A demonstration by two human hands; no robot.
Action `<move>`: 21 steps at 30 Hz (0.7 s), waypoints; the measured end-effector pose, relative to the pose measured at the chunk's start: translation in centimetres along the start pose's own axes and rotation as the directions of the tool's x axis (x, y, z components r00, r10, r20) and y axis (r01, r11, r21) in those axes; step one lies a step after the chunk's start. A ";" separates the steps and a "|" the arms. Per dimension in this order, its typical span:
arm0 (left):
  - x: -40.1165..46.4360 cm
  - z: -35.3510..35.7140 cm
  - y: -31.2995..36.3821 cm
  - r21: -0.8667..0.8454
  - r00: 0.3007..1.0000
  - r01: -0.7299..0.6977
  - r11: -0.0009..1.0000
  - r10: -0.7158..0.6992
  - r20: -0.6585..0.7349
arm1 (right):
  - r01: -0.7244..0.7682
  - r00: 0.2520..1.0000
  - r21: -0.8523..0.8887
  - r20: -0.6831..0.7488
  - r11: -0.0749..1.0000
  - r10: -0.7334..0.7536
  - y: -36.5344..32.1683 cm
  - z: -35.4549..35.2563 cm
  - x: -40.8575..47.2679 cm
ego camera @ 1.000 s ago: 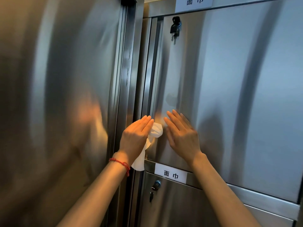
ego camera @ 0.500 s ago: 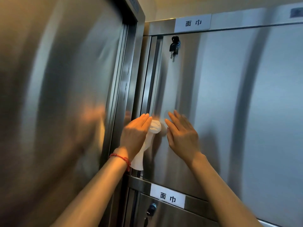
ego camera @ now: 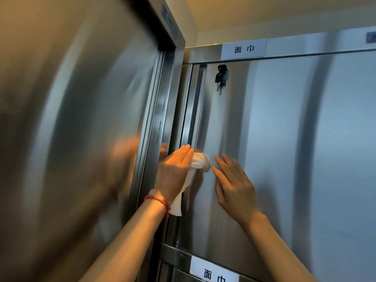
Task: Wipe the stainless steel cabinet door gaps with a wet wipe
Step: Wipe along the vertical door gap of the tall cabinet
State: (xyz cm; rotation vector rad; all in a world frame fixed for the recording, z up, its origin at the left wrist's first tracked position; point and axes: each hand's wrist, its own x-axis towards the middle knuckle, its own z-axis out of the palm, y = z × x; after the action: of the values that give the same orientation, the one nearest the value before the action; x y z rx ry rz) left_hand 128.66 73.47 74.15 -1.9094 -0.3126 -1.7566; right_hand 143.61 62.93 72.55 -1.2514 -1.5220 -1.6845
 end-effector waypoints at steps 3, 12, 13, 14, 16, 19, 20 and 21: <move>0.1 0.3 -0.3 0.011 1.000 -0.018 1.000 0.018 -0.007 | -0.004 1.000 -0.011 0.005 1.000 0.004 0.0 0.1 0.0; -0.9 1.1 -0.9 0.011 0.994 -0.103 0.995 0.103 -0.038 | 0.000 1.000 -0.014 -0.016 1.000 0.000 0.0 0.2 0.0; -1.0 1.2 -1.0 0.013 0.993 -0.111 0.994 0.111 -0.042 | 0.000 1.000 -0.014 -0.018 1.000 0.000 0.0 0.2 0.0; -1.0 1.2 -0.9 0.013 0.992 -0.116 0.993 0.117 -0.044 | 0.001 1.000 -0.015 -0.019 1.000 -0.001 0.0 0.2 0.0; -1.1 1.1 -0.9 0.017 0.990 -0.129 0.991 0.130 -0.052 | 0.003 1.000 -0.016 -0.021 1.000 -0.003 0.0 0.2 0.0; -0.7 1.0 -0.8 0.024 0.987 -0.142 0.990 0.143 -0.075 | 0.005 1.000 -0.019 -0.019 1.000 -0.005 0.1 0.2 -0.1; -0.5 0.8 -0.8 0.026 0.986 -0.140 0.990 0.142 -0.086 | 0.006 1.000 -0.019 -0.019 1.000 -0.006 0.1 0.2 -0.1; -0.3 0.8 -0.9 0.031 0.985 -0.138 0.990 0.140 -0.099 | 0.006 1.000 -0.019 -0.020 1.000 -0.007 0.1 0.2 -0.1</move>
State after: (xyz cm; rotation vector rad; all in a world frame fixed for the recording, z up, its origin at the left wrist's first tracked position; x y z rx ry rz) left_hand 128.84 74.63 74.07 -1.7735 -0.1584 -1.7416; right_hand 143.77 63.11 72.48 -1.2366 -1.5026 -1.7149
